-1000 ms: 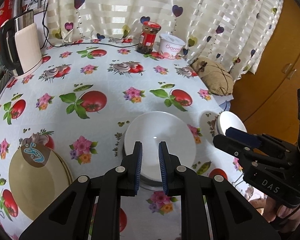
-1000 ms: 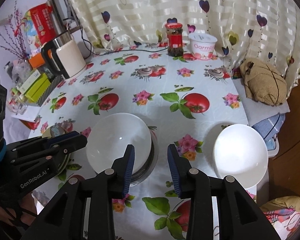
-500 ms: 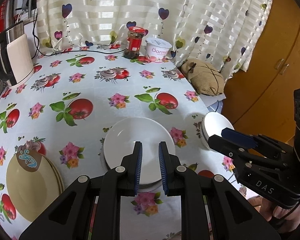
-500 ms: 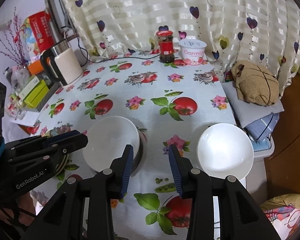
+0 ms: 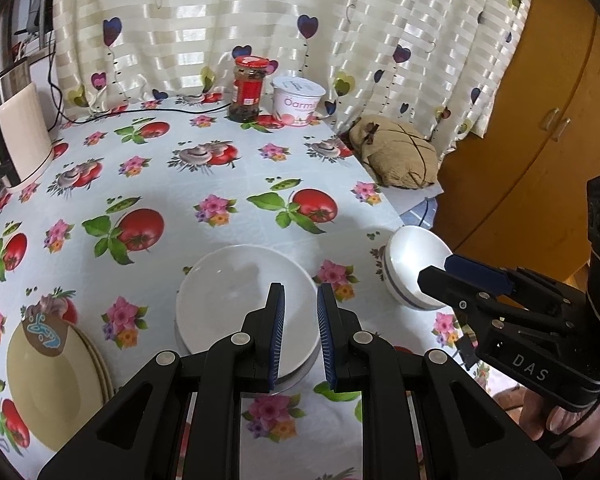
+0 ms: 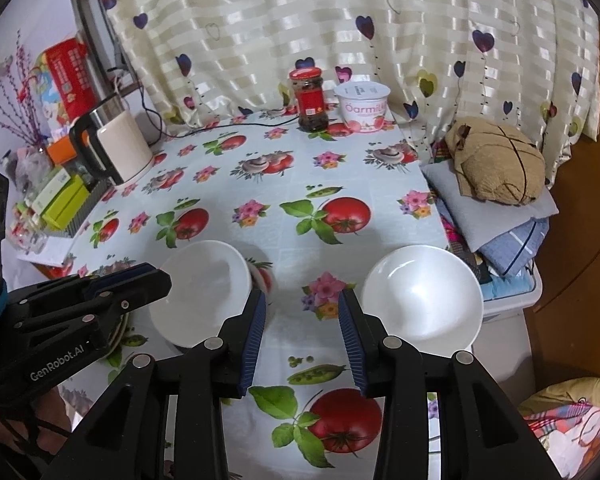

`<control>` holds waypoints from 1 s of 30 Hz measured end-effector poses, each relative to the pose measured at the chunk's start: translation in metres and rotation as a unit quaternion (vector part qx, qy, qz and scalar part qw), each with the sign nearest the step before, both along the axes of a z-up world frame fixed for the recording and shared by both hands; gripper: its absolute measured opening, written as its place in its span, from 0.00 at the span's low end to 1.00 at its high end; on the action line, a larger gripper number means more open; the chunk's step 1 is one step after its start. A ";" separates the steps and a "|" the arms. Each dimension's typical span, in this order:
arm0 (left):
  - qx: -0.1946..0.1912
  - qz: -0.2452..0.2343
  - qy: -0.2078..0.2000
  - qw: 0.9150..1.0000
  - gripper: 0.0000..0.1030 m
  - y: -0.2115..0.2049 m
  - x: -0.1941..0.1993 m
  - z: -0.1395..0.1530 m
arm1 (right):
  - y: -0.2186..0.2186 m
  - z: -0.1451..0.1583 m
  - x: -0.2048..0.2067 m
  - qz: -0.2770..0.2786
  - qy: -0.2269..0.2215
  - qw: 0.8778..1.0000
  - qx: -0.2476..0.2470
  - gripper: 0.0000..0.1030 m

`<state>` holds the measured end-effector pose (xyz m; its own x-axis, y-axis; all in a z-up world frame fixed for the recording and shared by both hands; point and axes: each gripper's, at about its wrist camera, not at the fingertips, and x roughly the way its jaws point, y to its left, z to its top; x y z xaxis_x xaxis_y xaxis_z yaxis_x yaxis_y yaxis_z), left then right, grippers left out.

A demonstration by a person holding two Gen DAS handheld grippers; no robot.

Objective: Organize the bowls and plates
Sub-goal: 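Move the right gripper to the next white bowl and grasp its rim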

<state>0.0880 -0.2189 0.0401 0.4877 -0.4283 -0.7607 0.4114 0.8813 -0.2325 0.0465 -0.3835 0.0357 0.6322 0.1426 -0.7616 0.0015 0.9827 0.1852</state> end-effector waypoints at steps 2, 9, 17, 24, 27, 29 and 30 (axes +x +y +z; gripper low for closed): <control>0.000 -0.004 0.001 1.000 0.17 -0.004 0.001 0.000 | -0.005 0.000 -0.001 -0.006 -0.001 1.000 0.001 0.37; -0.001 -0.020 0.007 1.000 0.17 -0.021 0.003 -0.002 | -0.025 -0.001 -0.004 -0.027 -0.001 1.000 0.005 0.37; 0.000 -0.047 0.008 0.999 0.17 -0.050 0.005 -0.003 | -0.053 -0.006 -0.007 -0.055 0.000 0.998 0.010 0.37; -0.002 -0.068 0.015 0.998 0.17 -0.072 0.009 -0.010 | -0.076 -0.012 -0.010 -0.080 0.004 0.997 0.013 0.37; -0.003 -0.074 0.019 0.997 0.17 -0.080 0.011 -0.013 | -0.084 -0.015 -0.011 -0.088 0.007 0.996 0.014 0.37; -0.003 -0.078 0.022 0.997 0.17 -0.085 0.012 -0.016 | -0.089 -0.018 -0.010 -0.092 0.010 0.996 0.015 0.37; -0.003 -0.080 0.024 0.996 0.17 -0.087 0.013 -0.017 | -0.090 -0.019 -0.011 -0.094 0.011 0.995 0.015 0.37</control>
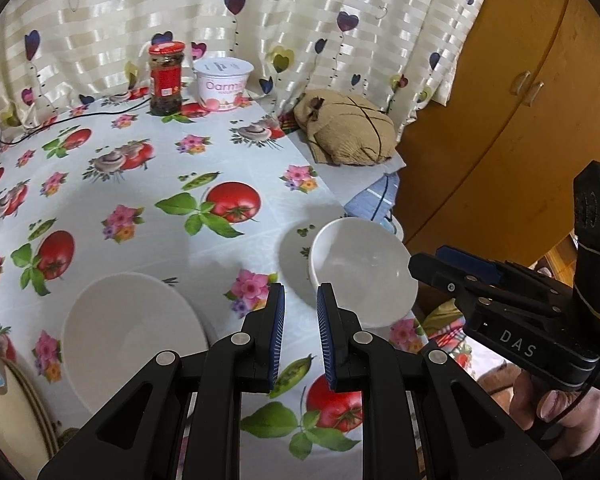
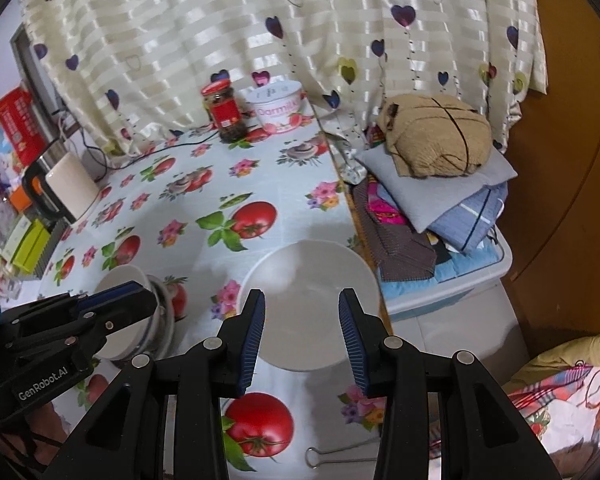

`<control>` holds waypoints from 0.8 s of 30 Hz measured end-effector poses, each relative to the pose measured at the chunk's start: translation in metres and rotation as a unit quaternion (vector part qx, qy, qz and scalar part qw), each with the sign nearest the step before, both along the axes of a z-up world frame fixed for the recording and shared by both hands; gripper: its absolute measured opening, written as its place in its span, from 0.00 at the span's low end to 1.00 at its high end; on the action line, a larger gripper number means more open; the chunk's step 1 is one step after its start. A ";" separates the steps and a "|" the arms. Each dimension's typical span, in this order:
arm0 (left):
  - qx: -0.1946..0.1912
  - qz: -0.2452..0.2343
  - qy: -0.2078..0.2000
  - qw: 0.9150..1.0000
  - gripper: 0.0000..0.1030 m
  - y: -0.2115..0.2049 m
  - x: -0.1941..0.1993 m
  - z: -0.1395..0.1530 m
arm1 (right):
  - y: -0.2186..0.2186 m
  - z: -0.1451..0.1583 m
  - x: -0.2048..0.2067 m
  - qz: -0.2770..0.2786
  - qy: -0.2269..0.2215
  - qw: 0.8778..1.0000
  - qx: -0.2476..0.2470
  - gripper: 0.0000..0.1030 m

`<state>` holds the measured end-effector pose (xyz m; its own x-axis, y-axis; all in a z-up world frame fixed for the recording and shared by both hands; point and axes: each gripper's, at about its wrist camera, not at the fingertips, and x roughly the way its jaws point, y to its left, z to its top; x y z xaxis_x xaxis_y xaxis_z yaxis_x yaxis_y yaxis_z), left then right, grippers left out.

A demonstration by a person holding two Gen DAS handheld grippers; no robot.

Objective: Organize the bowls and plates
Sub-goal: 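Move the right gripper to the next white bowl and grasp its rim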

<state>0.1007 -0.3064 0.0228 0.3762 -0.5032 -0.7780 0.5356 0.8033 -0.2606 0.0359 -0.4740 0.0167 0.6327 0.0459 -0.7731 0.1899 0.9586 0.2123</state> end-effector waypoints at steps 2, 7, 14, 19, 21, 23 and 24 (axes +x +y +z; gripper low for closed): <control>0.001 -0.004 0.003 1.000 0.17 -0.005 0.001 -0.003 | -0.005 -0.003 0.000 -0.004 0.003 1.000 0.001 0.37; 0.001 -0.007 0.020 1.000 0.17 -0.016 0.008 -0.014 | -0.014 -0.011 0.002 -0.013 0.010 1.000 0.005 0.37; 0.000 -0.006 0.039 0.999 0.17 -0.028 0.016 -0.027 | -0.025 -0.028 0.006 -0.024 0.029 0.999 0.015 0.37; 0.002 -0.007 0.045 0.999 0.17 -0.034 0.020 -0.034 | -0.031 -0.038 0.008 -0.030 0.037 0.999 0.023 0.37; 0.005 -0.005 0.049 0.999 0.17 -0.035 0.022 -0.038 | -0.032 -0.041 0.008 -0.031 0.039 0.998 0.026 0.37; 0.006 -0.003 0.053 0.999 0.17 -0.037 0.023 -0.041 | -0.034 -0.045 0.008 -0.033 0.041 0.998 0.029 0.37; 0.006 -0.003 0.055 0.998 0.17 -0.038 0.024 -0.043 | -0.035 -0.046 0.008 -0.033 0.042 0.998 0.031 0.37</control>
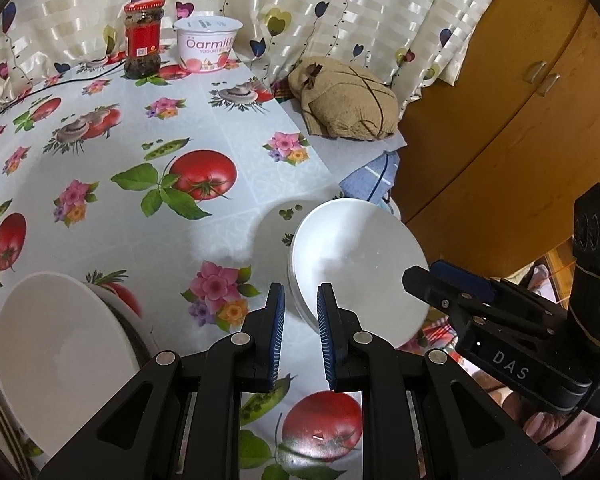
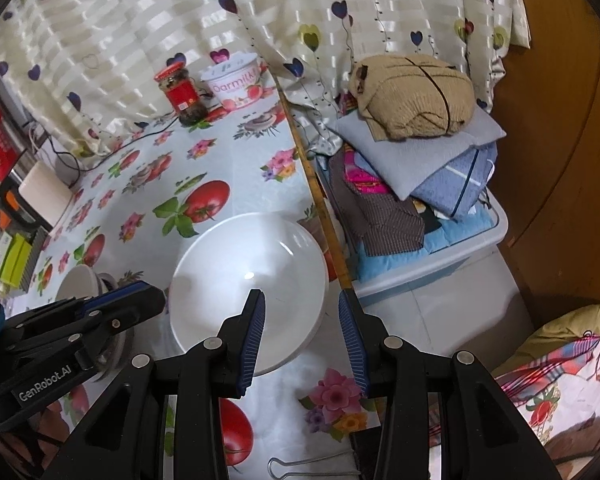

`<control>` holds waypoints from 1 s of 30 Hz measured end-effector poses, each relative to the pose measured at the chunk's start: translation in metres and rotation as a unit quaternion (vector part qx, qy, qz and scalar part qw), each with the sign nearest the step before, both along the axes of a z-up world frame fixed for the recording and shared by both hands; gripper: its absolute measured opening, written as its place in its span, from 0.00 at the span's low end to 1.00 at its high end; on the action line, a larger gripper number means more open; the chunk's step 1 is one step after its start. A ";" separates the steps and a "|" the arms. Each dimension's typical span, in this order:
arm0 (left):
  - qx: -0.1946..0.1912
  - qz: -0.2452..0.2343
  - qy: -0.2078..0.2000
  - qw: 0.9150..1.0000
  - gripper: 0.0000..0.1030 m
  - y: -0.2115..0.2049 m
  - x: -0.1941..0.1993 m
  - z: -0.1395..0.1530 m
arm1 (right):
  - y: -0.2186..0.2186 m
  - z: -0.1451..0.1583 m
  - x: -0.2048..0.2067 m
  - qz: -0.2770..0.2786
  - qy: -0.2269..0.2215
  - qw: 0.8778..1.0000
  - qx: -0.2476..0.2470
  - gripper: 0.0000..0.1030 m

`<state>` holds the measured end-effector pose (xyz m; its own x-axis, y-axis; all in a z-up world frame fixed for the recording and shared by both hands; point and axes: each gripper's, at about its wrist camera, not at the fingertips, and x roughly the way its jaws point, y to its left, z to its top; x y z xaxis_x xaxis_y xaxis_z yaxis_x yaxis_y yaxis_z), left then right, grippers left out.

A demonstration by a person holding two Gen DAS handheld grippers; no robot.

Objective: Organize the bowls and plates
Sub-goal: 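Move the right gripper to the next white bowl and grasp its rim, then lift the white bowl with the right gripper over the steel bowl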

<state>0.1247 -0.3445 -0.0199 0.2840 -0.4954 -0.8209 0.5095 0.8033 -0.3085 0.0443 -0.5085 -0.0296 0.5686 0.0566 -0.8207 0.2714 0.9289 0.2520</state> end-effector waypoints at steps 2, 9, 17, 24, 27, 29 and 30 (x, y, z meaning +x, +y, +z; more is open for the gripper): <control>0.000 -0.001 0.002 1.000 0.17 -0.002 0.001 -0.002 | -0.001 -0.003 0.001 0.000 0.001 1.000 0.004 0.37; 0.006 -0.004 0.000 1.000 0.17 -0.010 0.001 -0.008 | -0.003 -0.009 0.002 -0.001 0.005 1.000 0.006 0.29; 0.018 -0.005 -0.012 1.000 0.17 -0.015 0.000 -0.010 | -0.004 -0.015 0.002 0.001 0.008 1.000 0.009 0.18; 0.025 -0.003 -0.016 1.000 0.17 -0.014 -0.002 -0.008 | -0.005 -0.016 0.002 0.000 0.007 1.000 0.011 0.17; 0.026 -0.001 -0.019 0.999 0.17 -0.013 -0.003 -0.006 | -0.004 -0.015 0.002 0.001 0.007 1.000 0.011 0.17; 0.026 0.000 -0.022 0.999 0.17 -0.011 -0.003 -0.004 | -0.003 -0.015 0.002 0.002 0.006 1.000 0.012 0.17; 0.025 0.001 -0.025 0.999 0.17 -0.010 -0.003 -0.002 | -0.003 -0.015 0.002 0.003 0.005 1.000 0.012 0.17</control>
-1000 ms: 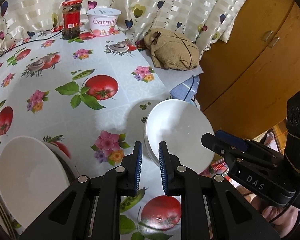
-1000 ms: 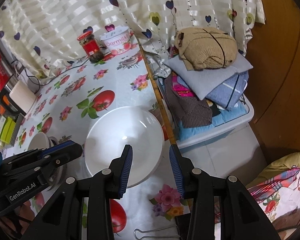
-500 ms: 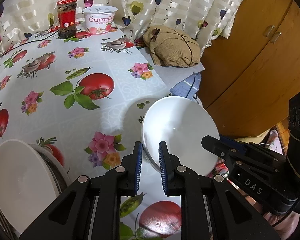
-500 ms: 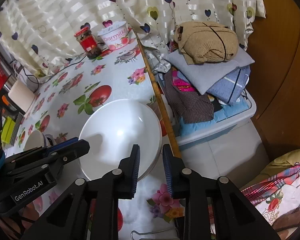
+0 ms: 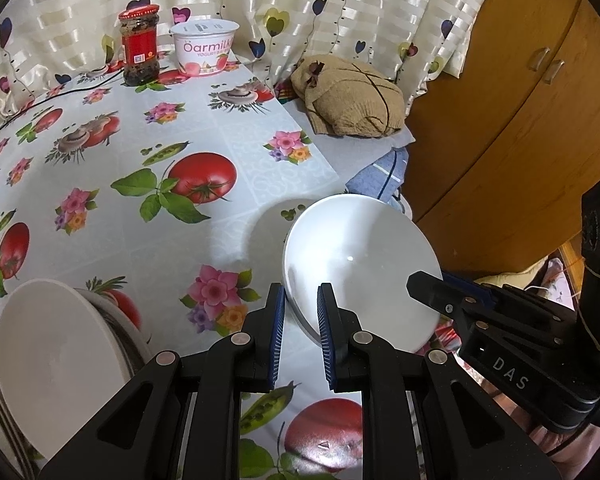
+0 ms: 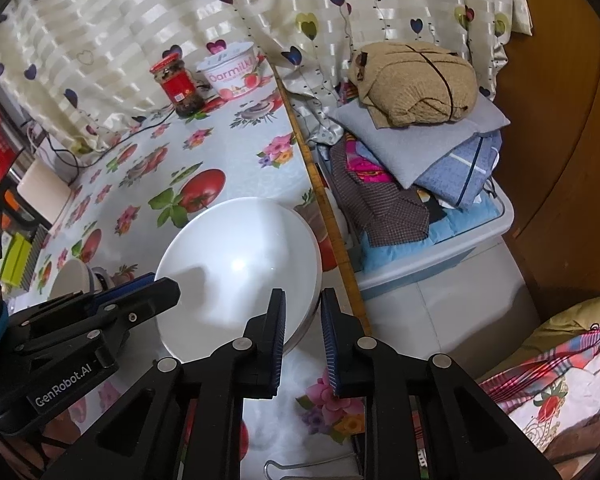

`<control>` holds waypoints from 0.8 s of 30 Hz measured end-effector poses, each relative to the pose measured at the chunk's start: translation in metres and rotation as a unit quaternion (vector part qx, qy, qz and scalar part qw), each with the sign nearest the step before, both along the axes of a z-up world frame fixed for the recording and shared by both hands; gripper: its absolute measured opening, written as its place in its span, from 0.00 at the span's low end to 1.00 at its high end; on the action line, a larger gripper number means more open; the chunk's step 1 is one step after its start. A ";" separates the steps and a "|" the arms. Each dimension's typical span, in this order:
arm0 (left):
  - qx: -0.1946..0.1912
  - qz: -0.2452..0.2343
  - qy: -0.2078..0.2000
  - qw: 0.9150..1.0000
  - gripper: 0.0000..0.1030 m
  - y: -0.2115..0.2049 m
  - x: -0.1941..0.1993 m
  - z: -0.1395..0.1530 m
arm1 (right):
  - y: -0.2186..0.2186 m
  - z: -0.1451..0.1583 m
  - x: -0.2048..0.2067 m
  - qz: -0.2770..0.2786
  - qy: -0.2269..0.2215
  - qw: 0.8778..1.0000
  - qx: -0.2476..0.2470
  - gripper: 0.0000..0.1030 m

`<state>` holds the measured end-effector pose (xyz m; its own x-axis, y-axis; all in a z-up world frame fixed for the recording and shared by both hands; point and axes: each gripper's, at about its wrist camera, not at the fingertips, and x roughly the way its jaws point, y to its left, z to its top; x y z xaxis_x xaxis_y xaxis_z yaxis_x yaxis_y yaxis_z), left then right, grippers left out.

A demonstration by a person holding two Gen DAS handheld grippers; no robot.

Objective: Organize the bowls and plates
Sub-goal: 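Lift the white bowl with the right gripper over the steel bowl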

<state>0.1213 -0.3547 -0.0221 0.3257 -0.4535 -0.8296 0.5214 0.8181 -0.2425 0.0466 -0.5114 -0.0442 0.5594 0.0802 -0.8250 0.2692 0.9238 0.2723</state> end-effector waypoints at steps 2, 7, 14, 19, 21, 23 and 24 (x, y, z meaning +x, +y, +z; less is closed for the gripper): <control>-0.001 0.001 -0.003 1.000 0.17 0.001 -0.001 0.002 | 0.003 0.003 0.000 0.001 -0.002 1.000 0.000 0.17; -0.003 0.004 -0.008 1.000 0.17 0.005 -0.003 0.008 | 0.007 0.011 -0.002 0.004 -0.010 1.000 -0.003 0.17; -0.007 0.009 -0.019 1.000 0.17 0.014 -0.006 0.018 | 0.014 0.025 -0.003 0.008 -0.021 1.000 -0.007 0.17; -0.012 0.015 -0.025 1.000 0.17 0.023 -0.008 0.026 | 0.021 0.036 -0.003 0.014 -0.031 0.999 -0.011 0.17; -0.014 0.019 -0.028 0.999 0.17 0.028 -0.009 0.030 | 0.025 0.041 -0.003 0.017 -0.034 0.999 -0.013 0.17; -0.016 0.022 -0.032 0.999 0.17 0.033 -0.010 0.034 | 0.029 0.045 -0.002 0.020 -0.037 0.999 -0.016 0.17; -0.017 0.024 -0.033 0.999 0.17 0.035 -0.011 0.036 | 0.031 0.048 -0.002 0.022 -0.039 0.999 -0.018 0.17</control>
<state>0.1105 -0.3199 0.0135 0.4014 -0.4638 -0.7898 0.4983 0.8341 -0.2366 0.0446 -0.4801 0.0035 0.6191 0.0778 -0.7814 0.2070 0.9437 0.2580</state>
